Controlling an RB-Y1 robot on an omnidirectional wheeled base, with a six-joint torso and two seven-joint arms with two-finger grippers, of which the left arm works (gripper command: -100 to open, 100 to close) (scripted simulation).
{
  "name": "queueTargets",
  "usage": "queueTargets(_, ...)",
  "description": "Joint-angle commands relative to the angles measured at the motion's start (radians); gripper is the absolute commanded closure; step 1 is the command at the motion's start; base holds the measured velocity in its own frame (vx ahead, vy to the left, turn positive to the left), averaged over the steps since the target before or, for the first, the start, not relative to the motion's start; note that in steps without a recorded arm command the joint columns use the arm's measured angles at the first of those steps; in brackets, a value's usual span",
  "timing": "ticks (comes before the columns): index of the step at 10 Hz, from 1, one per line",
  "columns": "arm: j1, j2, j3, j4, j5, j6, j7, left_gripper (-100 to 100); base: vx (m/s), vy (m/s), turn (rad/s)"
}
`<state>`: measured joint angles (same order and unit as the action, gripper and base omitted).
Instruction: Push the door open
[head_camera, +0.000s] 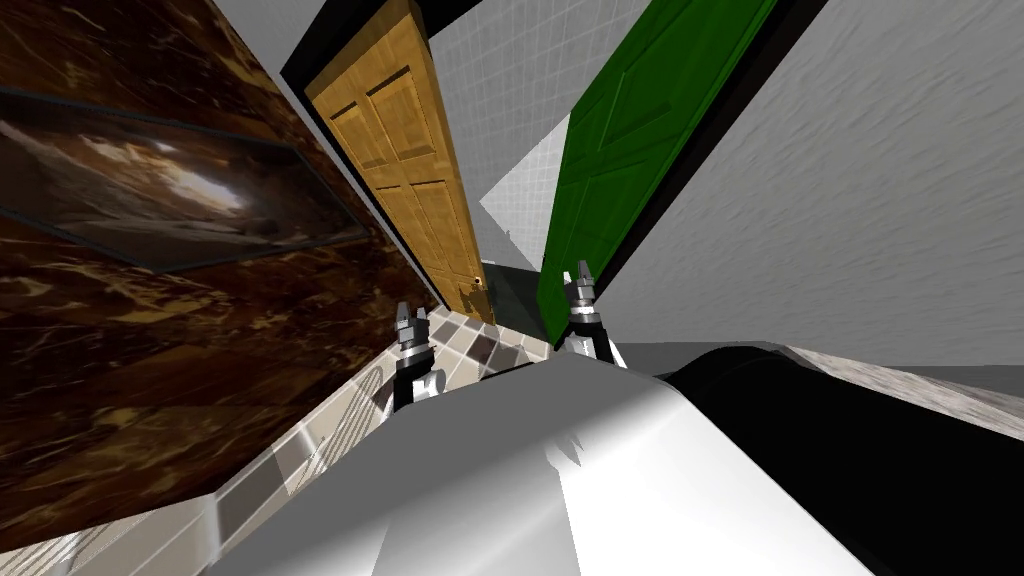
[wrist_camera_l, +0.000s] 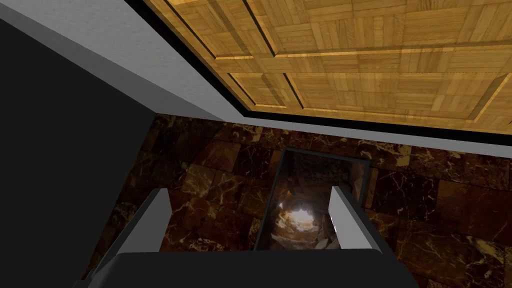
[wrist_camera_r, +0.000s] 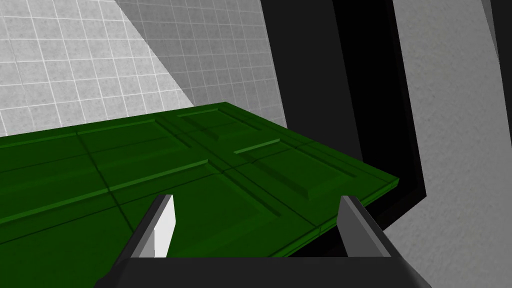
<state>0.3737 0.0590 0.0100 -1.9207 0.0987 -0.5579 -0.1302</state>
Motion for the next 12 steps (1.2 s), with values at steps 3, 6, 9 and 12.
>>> queueTargets(3, -0.038, 0.009, 0.002, 0.096, 0.003, -0.012, 0.004, -100, 0.075, 0.086, -0.178)
queueTargets(6, -0.071, 0.015, 0.003, 0.186, 0.006, -0.027, 0.007, -100, 0.077, 0.100, -0.185)
queueTargets(9, -0.105, 0.019, 0.004, 0.277, 0.008, -0.043, 0.011, -100, 0.061, 0.096, -0.188)
queueTargets(12, -0.139, 0.022, 0.006, 0.369, 0.011, -0.060, 0.014, -100, 0.060, 0.111, -0.195)
